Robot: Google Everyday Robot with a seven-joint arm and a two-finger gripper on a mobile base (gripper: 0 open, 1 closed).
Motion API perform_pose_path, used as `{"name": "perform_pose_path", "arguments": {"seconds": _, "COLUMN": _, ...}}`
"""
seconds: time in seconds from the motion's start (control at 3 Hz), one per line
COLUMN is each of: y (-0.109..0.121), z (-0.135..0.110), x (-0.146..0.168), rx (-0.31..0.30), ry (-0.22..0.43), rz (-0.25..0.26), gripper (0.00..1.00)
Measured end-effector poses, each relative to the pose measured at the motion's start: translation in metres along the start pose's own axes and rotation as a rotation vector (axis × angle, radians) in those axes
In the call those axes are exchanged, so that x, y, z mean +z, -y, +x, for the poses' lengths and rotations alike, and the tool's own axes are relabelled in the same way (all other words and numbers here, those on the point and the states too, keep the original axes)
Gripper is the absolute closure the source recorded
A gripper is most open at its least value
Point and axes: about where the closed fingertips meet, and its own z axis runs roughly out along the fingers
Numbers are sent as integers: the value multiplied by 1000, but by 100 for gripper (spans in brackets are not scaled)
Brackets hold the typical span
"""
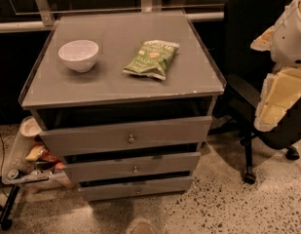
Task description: Open bottom drawer
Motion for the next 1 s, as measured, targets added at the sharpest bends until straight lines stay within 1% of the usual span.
{"name": "perform_pose_path", "arguments": {"seconds": 0.33, "y": -3, "z": 0, "x": 8, "rx": 4, "ry": -5, "rz": 6, "gripper": 0}}
{"name": "perform_pose_path", "arguments": {"seconds": 0.67, "y": -30, "z": -13, "x": 38, "rx": 41, "ry": 44, "rz": -14, "gripper": 0}}
{"name": "perform_pose_path", "arguments": {"seconds": 1.0, "y": -62, "z": -29, "x": 105, "rx": 72, "ry": 78, "rz": -64, "gripper": 0}}
